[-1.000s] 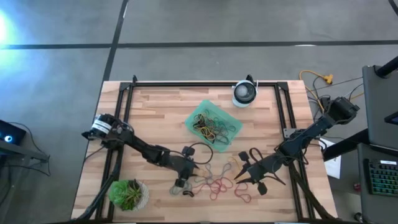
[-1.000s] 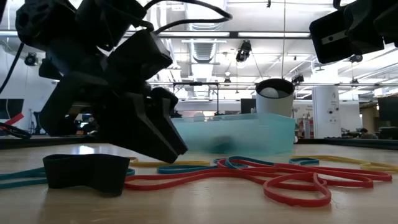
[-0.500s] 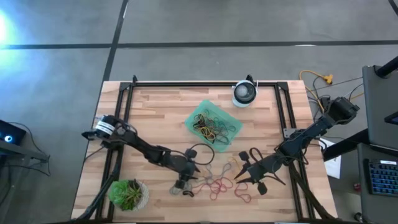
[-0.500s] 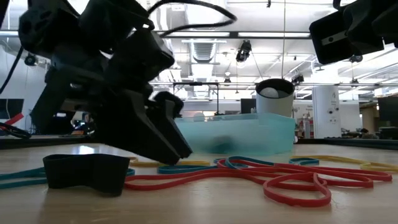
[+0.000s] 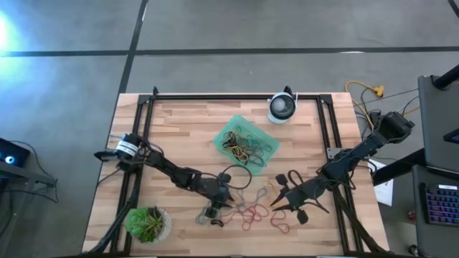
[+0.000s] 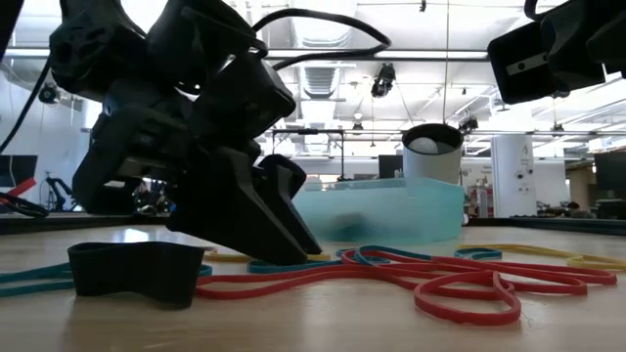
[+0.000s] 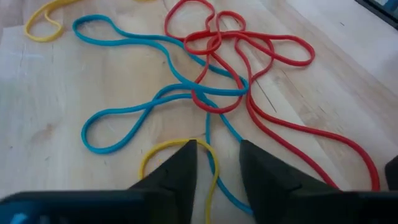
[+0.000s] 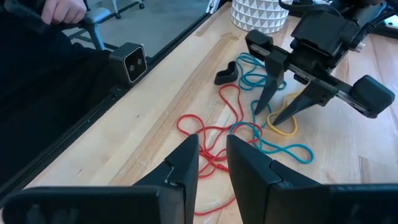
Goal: Pick and place rubber bands into bin
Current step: Put the yellow rubber band into the blue bin
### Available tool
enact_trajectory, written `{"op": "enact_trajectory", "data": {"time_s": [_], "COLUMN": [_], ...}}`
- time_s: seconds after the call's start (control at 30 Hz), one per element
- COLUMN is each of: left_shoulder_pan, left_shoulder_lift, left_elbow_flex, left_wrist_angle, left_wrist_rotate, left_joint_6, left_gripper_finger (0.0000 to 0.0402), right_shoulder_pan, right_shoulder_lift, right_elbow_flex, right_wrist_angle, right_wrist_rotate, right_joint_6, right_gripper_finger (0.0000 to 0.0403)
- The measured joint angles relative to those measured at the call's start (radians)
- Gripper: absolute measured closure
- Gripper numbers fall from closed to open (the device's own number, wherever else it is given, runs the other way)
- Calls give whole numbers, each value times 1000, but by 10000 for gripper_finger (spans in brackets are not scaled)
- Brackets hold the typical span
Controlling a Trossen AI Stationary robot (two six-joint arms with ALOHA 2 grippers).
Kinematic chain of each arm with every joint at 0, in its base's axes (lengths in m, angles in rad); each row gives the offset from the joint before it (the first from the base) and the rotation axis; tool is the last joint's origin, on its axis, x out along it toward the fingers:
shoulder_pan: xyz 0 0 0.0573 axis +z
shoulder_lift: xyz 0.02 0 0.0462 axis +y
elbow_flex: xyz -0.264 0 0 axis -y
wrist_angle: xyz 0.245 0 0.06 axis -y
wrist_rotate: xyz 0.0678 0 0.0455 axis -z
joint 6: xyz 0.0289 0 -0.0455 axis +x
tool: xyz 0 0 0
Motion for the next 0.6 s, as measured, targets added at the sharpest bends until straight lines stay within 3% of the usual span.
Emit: {"op": "enact_trajectory", "data": {"time_s": [0.23,0.6], "left_shoulder_pan": [4,7], "left_shoulder_lift": [-6,-20], "left_elbow_flex": [3,6], "left_wrist_angle": [-29,-31], "left_wrist_rotate": [8,-17], "left_joint_6": [22,35], "left_gripper_finger": [395,400], "right_shoulder_pan": [0,0], "right_shoulder_lift": [0,0], "right_elbow_flex": [0,-7], "right_wrist_angle": [1,0], "right_wrist_rotate": [0,0], "right_joint_6": [2,2], "right_gripper_finger": [326,326]}}
